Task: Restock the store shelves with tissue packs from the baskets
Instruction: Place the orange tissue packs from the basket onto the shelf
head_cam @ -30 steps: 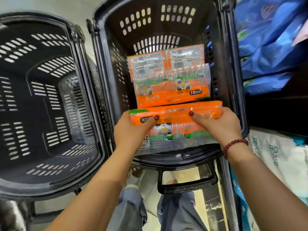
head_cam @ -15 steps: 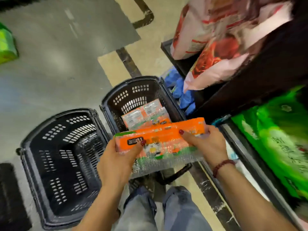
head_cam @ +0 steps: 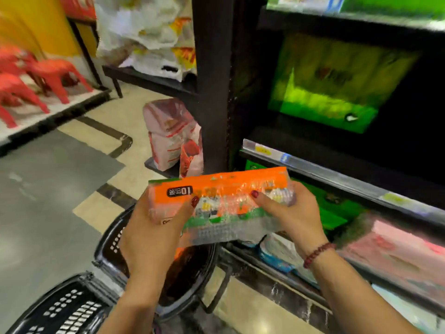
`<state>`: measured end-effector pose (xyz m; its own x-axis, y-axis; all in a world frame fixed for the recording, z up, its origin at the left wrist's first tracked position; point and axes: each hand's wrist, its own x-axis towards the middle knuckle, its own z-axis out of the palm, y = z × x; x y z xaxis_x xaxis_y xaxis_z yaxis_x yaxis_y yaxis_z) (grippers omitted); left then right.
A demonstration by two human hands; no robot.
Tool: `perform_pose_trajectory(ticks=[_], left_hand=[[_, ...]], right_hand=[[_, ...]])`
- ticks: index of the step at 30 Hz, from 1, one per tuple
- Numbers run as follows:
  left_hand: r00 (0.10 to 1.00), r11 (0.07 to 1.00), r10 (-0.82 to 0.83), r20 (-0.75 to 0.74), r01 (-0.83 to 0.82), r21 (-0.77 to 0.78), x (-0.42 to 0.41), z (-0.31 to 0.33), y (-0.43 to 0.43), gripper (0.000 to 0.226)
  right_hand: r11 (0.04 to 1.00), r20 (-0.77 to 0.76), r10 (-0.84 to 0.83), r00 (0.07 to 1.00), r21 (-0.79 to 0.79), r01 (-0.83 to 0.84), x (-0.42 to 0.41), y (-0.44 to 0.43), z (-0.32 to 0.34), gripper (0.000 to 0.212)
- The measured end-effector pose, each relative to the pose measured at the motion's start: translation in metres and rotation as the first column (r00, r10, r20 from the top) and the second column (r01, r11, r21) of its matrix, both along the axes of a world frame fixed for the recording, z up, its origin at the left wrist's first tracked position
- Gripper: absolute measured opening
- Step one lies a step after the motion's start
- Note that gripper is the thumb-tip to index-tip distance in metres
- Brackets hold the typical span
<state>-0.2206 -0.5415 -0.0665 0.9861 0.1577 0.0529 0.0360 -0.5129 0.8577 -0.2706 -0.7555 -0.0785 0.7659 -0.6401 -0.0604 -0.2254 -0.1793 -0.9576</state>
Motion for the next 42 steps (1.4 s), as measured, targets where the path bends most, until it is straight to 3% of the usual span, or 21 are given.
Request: perform_pose_trajectory(ticks=[3,5,7,9,12,13,15,17,22,33,37,42], left_hand=[[0.993,0.996,-0.080,0.082,0.082,-0.021,-0.020,0.022,-0.025,0.066],[0.985,0.985,-0.168,0.037,0.169,-0.020,-0.020,0.029,-0.052,0.052],[0.884,0.888,-0.459,-0.092,0.453,-0.079,-0.015,0.021,-0.074,0.047],[0.818,0.822,-0.552,-0.163,0.502,-0.269,-0.027,0.005,-0.107,0.045],[0.759,0.745,-0.648,-0.058,0.617,-0.256,-0.063,0.037,-0.149,0.043],[0.791,0.771,-0.612,-0.018,0.590,-0.239,-0.079,0.052,-0.163,0.049],[0.854,0.816,-0.469,0.227,0.517,-0.259,-0.119,0.078,-0.175,0.073],[0.800,0.763,-0.463,0.382,0.579,-0.287,-0.139,0.092,-0.188,0.083],[0.691,0.716,-0.457,0.560,0.659,-0.230,-0.155,0.100,-0.247,0.077],[0.669,0.583,-0.532,0.519,0.734,-0.348,-0.122,0.072,-0.341,0.075],[0.644,0.584,-0.572,0.509,0.755,-0.298,-0.102,0.064,-0.371,0.068],[0.640,0.639,-0.552,0.534,0.736,-0.222,-0.076,0.063,-0.403,0.062]], right_hand=[[0.997,0.107,-0.069,0.992,-0.013,0.071,-0.038,-0.024,0.023,0.072],[0.993,0.158,-0.106,0.982,-0.040,0.114,-0.065,-0.043,0.038,0.073],[0.987,0.201,-0.131,0.971,-0.064,0.147,-0.095,-0.063,0.052,0.073],[0.979,0.240,-0.163,0.957,-0.078,0.186,-0.127,-0.084,0.064,0.078],[0.973,0.302,-0.191,0.934,-0.070,0.222,-0.176,-0.114,0.086,0.085],[0.971,0.328,-0.189,0.925,-0.080,0.227,-0.191,-0.125,0.093,0.084],[0.964,0.380,-0.185,0.906,-0.109,0.242,-0.218,-0.144,0.107,0.079],[0.956,0.427,-0.178,0.886,-0.138,0.259,-0.238,-0.164,0.120,0.071],[0.926,0.525,-0.186,0.830,-0.188,0.326,-0.266,-0.207,0.142,0.062],[0.840,0.556,-0.283,0.781,-0.248,0.482,-0.255,-0.274,0.113,0.070],[0.827,0.511,-0.377,0.772,-0.191,0.530,-0.243,-0.297,0.097,0.088],[0.715,0.530,-0.452,0.717,-0.265,0.647,-0.224,-0.317,0.088,0.089]])
